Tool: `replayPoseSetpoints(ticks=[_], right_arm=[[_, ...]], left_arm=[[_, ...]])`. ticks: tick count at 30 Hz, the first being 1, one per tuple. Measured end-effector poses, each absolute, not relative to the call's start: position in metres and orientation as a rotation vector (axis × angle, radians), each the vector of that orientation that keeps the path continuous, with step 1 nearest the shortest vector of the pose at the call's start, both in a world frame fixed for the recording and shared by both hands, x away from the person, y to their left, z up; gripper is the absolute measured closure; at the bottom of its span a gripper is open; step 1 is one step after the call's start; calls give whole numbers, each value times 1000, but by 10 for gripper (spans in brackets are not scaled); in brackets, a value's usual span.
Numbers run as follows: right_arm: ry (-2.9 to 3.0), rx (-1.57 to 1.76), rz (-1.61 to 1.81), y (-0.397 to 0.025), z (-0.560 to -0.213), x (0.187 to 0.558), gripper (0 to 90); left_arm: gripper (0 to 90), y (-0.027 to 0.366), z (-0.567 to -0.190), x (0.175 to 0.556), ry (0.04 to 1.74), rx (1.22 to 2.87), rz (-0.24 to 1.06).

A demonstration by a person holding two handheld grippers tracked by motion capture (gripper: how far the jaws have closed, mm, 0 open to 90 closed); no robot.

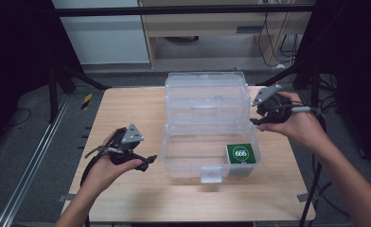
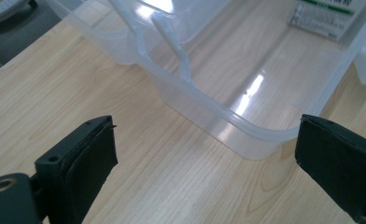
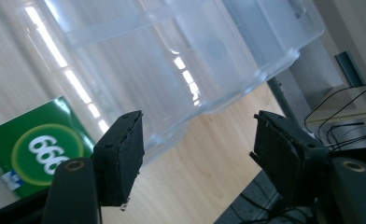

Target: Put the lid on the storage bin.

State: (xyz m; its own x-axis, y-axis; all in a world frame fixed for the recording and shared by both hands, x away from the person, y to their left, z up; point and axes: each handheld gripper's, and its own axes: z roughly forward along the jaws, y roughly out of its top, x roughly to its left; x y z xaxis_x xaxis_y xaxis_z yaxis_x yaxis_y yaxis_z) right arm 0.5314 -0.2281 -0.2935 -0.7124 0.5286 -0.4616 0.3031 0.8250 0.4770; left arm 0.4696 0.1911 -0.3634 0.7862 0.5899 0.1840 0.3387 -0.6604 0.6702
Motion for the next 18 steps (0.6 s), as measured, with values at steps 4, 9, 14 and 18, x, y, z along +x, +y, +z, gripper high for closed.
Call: replayPoseSetpoints(ticks=[4, 9, 14, 18], right_arm=[[2428, 559, 475, -212, -276, 553, 375], [2477, 407, 419, -191, -275, 559, 467], [2501, 292, 338, -175, -286, 570, 525], [2505, 257, 319, -171, -293, 580, 541]], left_arm=[[39, 177, -361, 471, 641, 2374, 496], [44, 157, -358, 470, 541, 2435, 482], [61, 137, -357, 472, 462, 2481, 452], [82, 126, -360, 475, 417, 2502, 431]])
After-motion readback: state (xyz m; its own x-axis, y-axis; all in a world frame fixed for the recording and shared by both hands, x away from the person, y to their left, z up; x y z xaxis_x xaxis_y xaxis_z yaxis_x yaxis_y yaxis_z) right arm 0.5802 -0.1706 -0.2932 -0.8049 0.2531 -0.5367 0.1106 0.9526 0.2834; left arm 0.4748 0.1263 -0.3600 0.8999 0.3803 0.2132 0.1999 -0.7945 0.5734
